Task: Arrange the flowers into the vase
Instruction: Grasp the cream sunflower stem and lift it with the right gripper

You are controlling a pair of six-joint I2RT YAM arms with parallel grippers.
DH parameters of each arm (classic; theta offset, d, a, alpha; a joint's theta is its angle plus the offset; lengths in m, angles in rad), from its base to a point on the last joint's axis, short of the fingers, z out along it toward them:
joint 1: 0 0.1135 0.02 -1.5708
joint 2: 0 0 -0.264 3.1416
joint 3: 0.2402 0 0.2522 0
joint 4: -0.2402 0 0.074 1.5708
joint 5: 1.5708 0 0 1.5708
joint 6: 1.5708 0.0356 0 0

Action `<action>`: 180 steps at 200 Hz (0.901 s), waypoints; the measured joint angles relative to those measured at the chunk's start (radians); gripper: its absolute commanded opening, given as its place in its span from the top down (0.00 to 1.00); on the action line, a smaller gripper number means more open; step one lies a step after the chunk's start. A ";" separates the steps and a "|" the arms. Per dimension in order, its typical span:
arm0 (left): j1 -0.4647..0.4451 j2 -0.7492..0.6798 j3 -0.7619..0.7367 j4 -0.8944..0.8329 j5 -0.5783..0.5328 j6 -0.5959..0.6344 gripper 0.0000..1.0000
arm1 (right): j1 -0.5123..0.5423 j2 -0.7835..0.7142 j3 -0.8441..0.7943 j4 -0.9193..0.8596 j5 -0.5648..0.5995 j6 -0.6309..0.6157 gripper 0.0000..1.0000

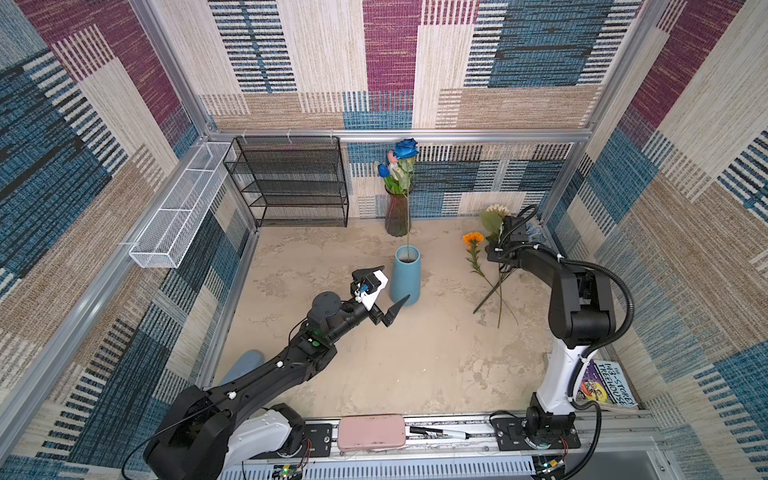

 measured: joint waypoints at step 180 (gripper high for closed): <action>0.000 -0.058 -0.044 0.112 -0.068 -0.016 0.01 | 0.138 -0.745 -0.500 1.110 -0.629 0.119 1.00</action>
